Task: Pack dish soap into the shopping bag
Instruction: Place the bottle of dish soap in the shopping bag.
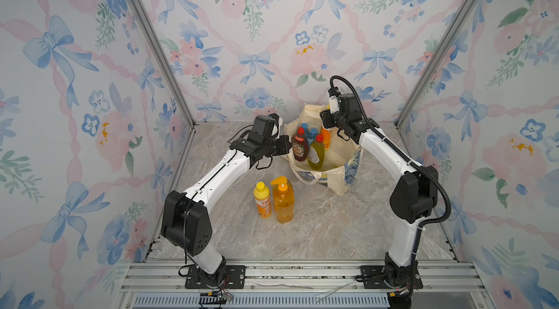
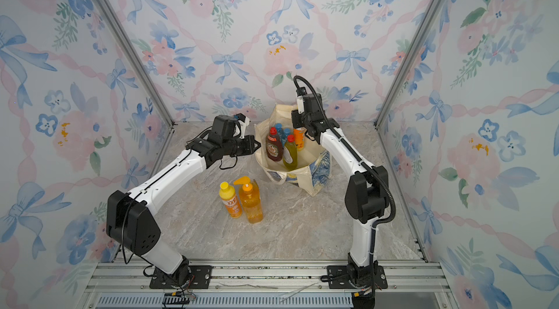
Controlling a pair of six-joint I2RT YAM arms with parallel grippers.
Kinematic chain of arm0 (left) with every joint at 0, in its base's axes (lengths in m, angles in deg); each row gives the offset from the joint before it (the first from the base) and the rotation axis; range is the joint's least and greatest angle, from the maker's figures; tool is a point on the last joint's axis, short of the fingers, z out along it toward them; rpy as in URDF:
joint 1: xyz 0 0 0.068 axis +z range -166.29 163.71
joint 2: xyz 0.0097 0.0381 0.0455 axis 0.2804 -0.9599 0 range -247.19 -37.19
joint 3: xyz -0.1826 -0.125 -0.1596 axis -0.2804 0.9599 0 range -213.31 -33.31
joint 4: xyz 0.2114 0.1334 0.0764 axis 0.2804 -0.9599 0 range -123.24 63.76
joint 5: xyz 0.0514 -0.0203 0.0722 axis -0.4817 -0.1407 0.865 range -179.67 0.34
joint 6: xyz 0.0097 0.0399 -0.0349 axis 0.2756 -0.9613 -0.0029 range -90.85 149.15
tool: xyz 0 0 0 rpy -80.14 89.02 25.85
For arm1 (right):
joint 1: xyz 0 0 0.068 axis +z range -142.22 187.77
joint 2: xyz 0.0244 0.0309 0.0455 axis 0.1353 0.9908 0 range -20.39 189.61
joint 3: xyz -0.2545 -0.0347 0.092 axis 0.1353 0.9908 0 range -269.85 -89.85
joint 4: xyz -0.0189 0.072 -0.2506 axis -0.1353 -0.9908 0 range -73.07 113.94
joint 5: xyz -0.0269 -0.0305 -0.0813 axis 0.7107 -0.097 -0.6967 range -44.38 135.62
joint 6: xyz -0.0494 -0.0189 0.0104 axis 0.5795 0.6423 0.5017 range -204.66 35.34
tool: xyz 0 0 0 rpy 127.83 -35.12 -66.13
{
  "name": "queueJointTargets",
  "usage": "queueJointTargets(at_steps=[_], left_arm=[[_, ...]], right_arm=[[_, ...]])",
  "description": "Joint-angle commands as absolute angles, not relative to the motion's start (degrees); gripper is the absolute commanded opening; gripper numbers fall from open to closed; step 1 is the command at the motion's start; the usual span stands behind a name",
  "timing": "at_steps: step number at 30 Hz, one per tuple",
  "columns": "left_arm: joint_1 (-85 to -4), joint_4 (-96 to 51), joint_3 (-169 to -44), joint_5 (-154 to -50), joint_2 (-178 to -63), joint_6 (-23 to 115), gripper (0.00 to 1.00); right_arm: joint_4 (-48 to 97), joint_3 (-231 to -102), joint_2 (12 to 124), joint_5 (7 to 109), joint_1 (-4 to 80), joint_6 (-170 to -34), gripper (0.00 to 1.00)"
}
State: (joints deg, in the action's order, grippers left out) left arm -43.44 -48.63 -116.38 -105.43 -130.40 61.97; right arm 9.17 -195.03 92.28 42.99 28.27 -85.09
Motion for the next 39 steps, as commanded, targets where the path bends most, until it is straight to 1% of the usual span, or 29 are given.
queueJointTargets(at_steps=[1,7,14,23,32,39], left_arm=[[-43.97,-48.14,-117.94,-107.33,-131.48,60.68,0.00],[-43.89,-48.16,-118.43,-107.24,-132.36,60.62,0.00],[-43.88,-48.26,-118.82,-107.43,-132.94,61.22,0.00],[-43.89,-48.20,-119.21,-107.24,-133.34,61.22,0.00],[-43.97,-48.20,-119.64,-107.40,-133.85,61.37,0.00],[-43.95,-48.18,-120.14,-107.75,-134.57,61.53,0.00]], right_arm=[[17.66,-193.98,90.33,45.01,27.63,-87.05,0.00],[21.07,-189.79,89.30,47.16,27.39,-87.76,0.00],[28.20,-182.59,83.56,51.93,27.37,-86.42,0.00],[31.49,-176.37,78.96,56.72,27.37,-82.64,0.00],[30.70,-174.22,80.21,56.84,26.91,-80.80,0.00],[33.27,-174.54,82.43,57.58,25.98,-81.31,0.00]])
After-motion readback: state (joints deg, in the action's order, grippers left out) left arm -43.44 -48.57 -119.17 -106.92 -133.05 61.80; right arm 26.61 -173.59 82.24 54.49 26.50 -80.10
